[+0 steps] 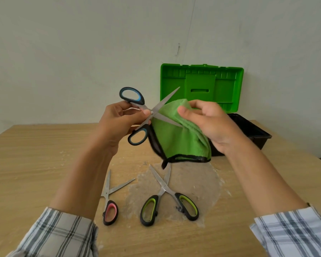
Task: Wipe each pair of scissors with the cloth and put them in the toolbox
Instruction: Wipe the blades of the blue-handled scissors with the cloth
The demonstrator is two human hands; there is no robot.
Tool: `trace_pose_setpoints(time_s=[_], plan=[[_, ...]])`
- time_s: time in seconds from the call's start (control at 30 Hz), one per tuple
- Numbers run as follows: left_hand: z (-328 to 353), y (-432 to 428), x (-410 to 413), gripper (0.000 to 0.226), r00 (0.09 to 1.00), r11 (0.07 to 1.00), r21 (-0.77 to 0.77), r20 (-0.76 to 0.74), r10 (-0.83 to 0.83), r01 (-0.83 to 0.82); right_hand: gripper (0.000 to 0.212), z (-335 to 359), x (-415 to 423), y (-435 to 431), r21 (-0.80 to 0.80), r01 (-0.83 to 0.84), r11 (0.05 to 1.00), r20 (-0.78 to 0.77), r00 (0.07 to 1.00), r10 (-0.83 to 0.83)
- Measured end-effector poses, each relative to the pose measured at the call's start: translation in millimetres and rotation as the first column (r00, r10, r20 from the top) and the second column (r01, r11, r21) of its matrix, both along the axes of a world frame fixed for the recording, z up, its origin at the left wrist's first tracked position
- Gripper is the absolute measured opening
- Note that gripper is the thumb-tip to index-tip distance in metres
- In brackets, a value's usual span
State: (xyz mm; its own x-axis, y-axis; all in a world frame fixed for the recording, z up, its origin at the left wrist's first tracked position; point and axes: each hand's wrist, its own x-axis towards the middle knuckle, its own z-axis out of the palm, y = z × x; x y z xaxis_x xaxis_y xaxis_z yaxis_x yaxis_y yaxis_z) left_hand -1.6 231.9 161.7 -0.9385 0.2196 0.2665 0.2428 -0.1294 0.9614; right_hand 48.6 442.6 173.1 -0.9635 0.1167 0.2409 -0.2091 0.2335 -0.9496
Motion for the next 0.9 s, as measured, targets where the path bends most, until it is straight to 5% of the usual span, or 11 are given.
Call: trace_pose_setpoints(time_s=[0.17, 0.5, 0.9], plan=[[-4, 7, 0, 0.009, 0.998, 0.999, -0.011, -0.056, 0.037, -0.038, 0.035, -7, -5, -22, 0.246, 0.046, 0.968, -0.031, 0.999, -0.04], [-9, 18, 2, 0.011, 0.989, 0.996, 0.019, -0.115, 0.092, -0.09, 0.037, -8, -17, -32, 0.147, 0.135, 0.98, -0.073, 0.989, -0.126], [-10, 20, 1, 0.011, 0.997, 0.998, 0.023, -0.042, 0.066, -0.065, 0.032, -7, -18, -25, 0.242, 0.142, 0.96, -0.105, 0.987, -0.12]])
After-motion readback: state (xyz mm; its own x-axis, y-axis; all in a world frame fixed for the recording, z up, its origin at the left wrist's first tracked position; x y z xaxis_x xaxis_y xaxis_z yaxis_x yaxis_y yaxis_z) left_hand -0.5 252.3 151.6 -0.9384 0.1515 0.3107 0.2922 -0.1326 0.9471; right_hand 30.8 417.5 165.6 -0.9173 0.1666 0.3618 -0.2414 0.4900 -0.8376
